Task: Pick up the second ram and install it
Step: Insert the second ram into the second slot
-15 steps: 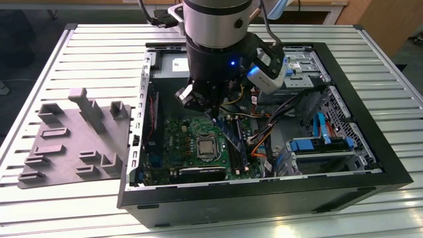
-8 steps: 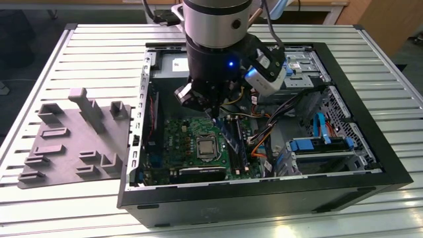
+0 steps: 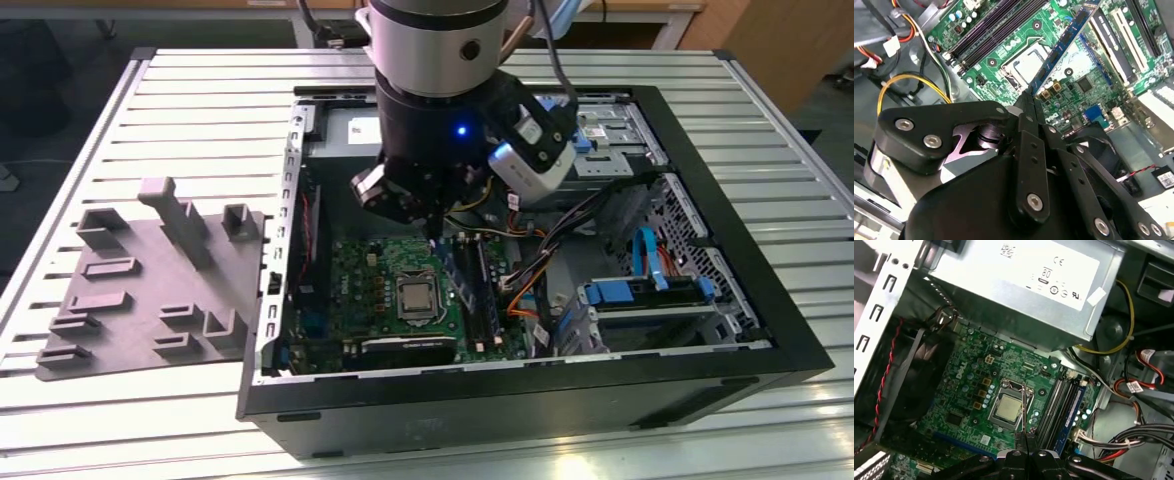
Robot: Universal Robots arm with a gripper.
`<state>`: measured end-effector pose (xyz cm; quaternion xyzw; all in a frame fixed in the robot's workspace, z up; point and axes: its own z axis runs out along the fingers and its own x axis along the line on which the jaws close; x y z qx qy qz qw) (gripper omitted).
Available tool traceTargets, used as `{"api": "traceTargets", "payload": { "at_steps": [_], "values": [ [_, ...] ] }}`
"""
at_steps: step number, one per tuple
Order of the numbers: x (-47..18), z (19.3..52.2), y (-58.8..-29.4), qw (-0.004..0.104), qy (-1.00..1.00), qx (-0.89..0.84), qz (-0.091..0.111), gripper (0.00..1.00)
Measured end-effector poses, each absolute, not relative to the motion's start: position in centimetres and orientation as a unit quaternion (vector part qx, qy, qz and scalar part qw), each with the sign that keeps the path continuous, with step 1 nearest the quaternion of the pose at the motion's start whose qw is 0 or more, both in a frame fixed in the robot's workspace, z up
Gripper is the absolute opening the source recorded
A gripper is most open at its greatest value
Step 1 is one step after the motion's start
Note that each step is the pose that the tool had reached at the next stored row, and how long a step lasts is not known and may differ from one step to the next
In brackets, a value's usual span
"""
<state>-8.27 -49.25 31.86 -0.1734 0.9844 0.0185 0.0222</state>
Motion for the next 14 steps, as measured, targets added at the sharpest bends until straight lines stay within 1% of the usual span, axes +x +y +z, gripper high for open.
{"api": "traceTargets", "payload": {
  "at_steps": [14],
  "values": [
    [-8.28, 31.85, -49.25, 0.024, 0.995, -0.092, 0.017, 0.12]
  ]
}}
